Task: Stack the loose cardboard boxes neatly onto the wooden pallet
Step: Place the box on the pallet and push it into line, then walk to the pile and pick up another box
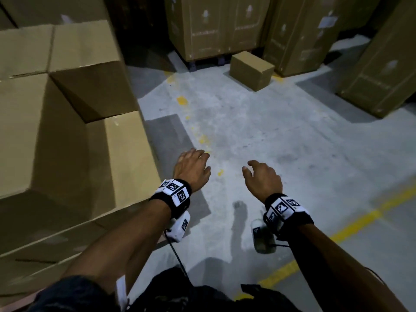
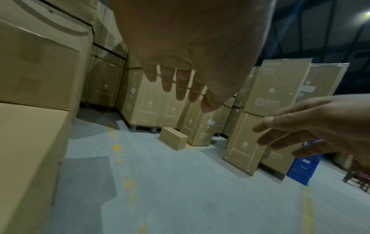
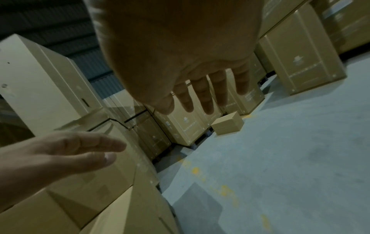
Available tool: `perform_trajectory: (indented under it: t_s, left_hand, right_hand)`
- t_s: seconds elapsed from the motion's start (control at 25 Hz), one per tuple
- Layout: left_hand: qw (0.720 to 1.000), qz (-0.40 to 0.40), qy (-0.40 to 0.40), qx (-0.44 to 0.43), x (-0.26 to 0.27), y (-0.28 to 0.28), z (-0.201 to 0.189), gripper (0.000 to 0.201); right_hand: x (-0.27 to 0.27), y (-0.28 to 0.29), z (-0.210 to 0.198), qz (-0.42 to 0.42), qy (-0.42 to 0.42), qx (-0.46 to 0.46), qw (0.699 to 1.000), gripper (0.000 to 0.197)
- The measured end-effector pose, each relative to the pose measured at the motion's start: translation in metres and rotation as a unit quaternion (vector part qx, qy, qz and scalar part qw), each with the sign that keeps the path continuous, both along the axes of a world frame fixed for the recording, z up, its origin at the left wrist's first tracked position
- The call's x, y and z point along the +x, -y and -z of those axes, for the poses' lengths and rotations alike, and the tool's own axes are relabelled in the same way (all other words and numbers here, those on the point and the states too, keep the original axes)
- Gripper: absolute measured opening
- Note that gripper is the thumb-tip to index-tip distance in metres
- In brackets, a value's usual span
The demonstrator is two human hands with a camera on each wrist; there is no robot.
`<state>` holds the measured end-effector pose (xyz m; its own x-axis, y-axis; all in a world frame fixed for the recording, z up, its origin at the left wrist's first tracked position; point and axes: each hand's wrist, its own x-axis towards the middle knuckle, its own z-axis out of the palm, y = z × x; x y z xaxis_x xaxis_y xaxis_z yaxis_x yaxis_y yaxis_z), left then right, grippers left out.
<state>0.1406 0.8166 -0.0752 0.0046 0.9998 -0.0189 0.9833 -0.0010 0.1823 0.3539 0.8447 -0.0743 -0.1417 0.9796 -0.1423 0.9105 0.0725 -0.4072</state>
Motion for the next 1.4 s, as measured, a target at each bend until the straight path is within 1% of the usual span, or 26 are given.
perform_trajectory:
  t_s: [0.08,0.2,0.36,0.52,0.64,0.76,0.8,0.88,0.92,1.0,1.08,1.28,1.4]
  left_hand:
    - [1.000,0.016,0.000,-0.007,0.023,-0.044,0.007,0.050]
    - [0.999,0.031,0.001,-0.021,0.045,-0.109,0.028,0.050]
    - [0.998,0.046,0.027,-0.030,0.063,-0.234,0.054,0.050]
    - [0.996,0.074,0.034,-0.040,0.073,-0.360,0.050,0.049]
    - [0.995,0.086,0.039,-0.042,0.079,-0.451,0.038,0.049]
    - [0.995,0.087,0.037,-0.044,0.088,-0.532,0.040,0.049]
    - [0.995,0.080,0.038,-0.048,0.091,-0.555,0.042,0.048]
    - [0.996,0.069,0.035,-0.046,0.101,-0.622,0.053,0.048]
    - [0.996,0.066,0.032,-0.045,0.100,-0.636,0.055,0.048]
    - [0.997,0.055,0.033,-0.047,0.111,-0.703,0.066,0.048]
    - [0.997,0.032,0.036,-0.057,0.123,-0.773,0.067,0.048]
    - [0.997,-0.028,0.068,-0.031,0.137,-0.922,0.034,0.046]
    - [0.994,-0.055,0.095,-0.027,0.140,-0.999,0.034,0.045]
  right_hand:
    - [0.024,-0.033,0.003,0.008,0.026,-0.006,1.000,0.046]
    - [0.048,-0.086,0.017,0.019,0.051,-0.021,0.998,0.047]
    - [0.070,-0.196,0.033,0.047,0.066,-0.018,0.997,0.047]
    - [0.081,-0.301,0.030,0.081,0.071,0.001,0.994,0.047]
    - [0.089,-0.383,0.016,0.098,0.067,-0.020,0.993,0.047]
    - [0.099,-0.464,0.016,0.099,0.063,-0.037,0.992,0.048]
    - [0.102,-0.489,0.018,0.097,0.061,-0.041,0.993,0.049]
    - [0.114,-0.559,0.031,0.088,0.057,-0.041,0.994,0.049]
    - [0.115,-0.574,0.034,0.083,0.058,-0.034,0.994,0.049]
    - [0.127,-0.647,0.046,0.074,0.049,-0.023,0.996,0.049]
    - [0.141,-0.728,0.048,0.060,0.036,-0.034,0.997,0.050]
    - [0.153,-0.907,0.012,0.024,0.039,-0.036,0.998,0.049]
    - [0.151,-0.991,0.006,0.015,0.028,-0.038,0.999,0.049]
